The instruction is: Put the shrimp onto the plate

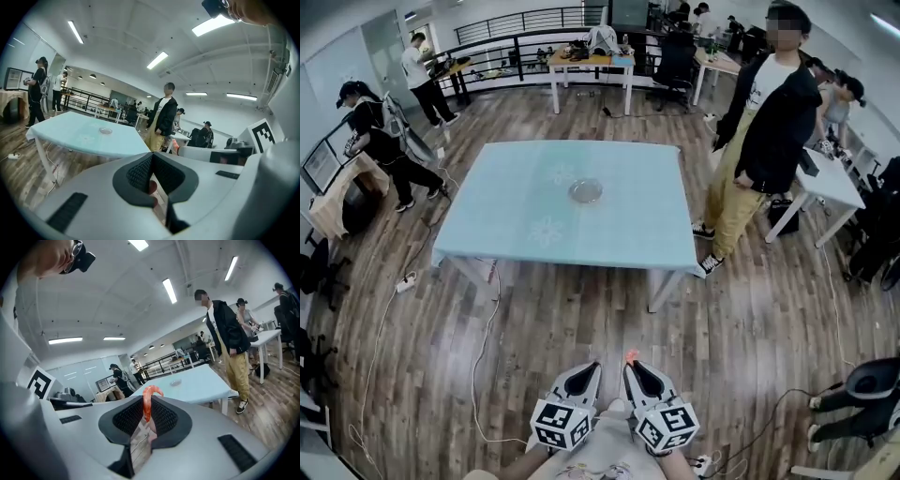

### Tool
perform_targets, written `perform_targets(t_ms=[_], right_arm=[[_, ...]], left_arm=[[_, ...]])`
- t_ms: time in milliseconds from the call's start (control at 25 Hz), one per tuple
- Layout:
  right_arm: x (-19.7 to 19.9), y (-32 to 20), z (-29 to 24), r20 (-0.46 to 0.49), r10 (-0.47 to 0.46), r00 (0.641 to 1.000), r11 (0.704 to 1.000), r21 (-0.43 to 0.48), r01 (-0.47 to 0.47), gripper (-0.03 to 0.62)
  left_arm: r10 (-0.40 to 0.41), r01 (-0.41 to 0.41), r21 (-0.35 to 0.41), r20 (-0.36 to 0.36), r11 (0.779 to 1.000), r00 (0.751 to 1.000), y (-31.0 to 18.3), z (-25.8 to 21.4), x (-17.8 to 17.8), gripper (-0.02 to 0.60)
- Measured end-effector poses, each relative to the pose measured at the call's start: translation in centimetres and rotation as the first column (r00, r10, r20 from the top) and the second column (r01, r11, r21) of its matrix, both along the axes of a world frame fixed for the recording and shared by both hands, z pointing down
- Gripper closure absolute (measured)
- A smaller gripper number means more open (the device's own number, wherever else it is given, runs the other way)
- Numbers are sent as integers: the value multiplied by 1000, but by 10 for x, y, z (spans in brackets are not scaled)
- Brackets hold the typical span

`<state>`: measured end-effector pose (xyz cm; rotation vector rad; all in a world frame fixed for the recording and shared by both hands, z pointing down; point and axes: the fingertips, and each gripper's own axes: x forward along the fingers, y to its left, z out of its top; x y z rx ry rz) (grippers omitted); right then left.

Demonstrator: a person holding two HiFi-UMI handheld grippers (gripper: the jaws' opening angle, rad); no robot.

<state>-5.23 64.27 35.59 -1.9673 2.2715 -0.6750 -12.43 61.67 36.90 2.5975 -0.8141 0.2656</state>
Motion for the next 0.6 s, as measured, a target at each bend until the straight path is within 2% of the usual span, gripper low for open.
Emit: perform_targets(t_ms=[160, 320, 480, 600], right_arm=[[10, 4, -4, -45, -49, 998, 999, 17, 50, 525], [30, 6, 7, -3, -98, 995, 995, -29, 98, 525], [35, 9, 8, -13, -103, 995, 995, -5, 103, 525], [42, 10, 20, 14, -89, 996, 995, -37, 89, 525]], left_arm=[[-1, 1, 15, -5, 1000, 1000, 19, 0, 13, 574], [-33, 34, -8, 32, 999, 999, 33, 6, 25, 574], [-86, 86, -3, 8, 996, 996, 19, 2, 26, 574], [-91, 91, -15, 7, 996, 996, 16, 5, 35, 574]])
